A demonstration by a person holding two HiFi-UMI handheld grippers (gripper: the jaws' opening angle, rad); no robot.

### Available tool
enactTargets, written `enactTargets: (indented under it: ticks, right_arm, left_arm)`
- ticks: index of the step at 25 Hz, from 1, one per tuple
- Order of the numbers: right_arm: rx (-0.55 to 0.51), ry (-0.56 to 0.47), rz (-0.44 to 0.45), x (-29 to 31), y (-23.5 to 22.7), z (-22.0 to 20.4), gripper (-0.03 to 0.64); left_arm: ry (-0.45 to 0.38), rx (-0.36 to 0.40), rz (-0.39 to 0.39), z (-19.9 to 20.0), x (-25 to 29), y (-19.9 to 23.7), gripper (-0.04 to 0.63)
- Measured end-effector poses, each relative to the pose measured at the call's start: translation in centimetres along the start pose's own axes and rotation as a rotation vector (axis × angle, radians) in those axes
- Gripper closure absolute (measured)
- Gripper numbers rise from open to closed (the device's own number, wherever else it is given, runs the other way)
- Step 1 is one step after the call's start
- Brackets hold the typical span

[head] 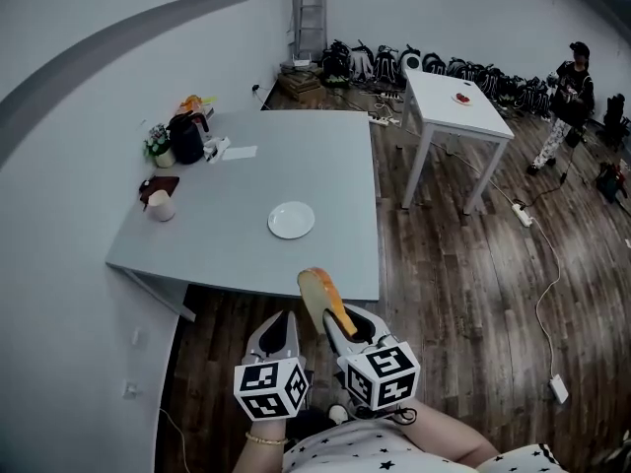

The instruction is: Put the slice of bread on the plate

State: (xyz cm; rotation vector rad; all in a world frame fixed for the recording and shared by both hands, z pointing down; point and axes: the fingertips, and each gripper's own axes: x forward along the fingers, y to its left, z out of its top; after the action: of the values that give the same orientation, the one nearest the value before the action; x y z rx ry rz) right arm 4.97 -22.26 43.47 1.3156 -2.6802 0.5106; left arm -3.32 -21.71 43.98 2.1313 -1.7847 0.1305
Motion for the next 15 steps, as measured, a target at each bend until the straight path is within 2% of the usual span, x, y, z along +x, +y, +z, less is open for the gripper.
enactTargets:
  ticks: [8,15]
  right_arm:
    - [0.014,0.023,0.000,3.0,-2.3,0.2,0.531]
    - [0.028,0.055,-0.020,8.5,-4.7,0.4,0.531]
  left_arm:
    - [0.014,-0.010,0.024,0.4,2.7,1.2,0.588]
    - [0.042,-0.005,0.009,0.9,8.2,4.2,0.588]
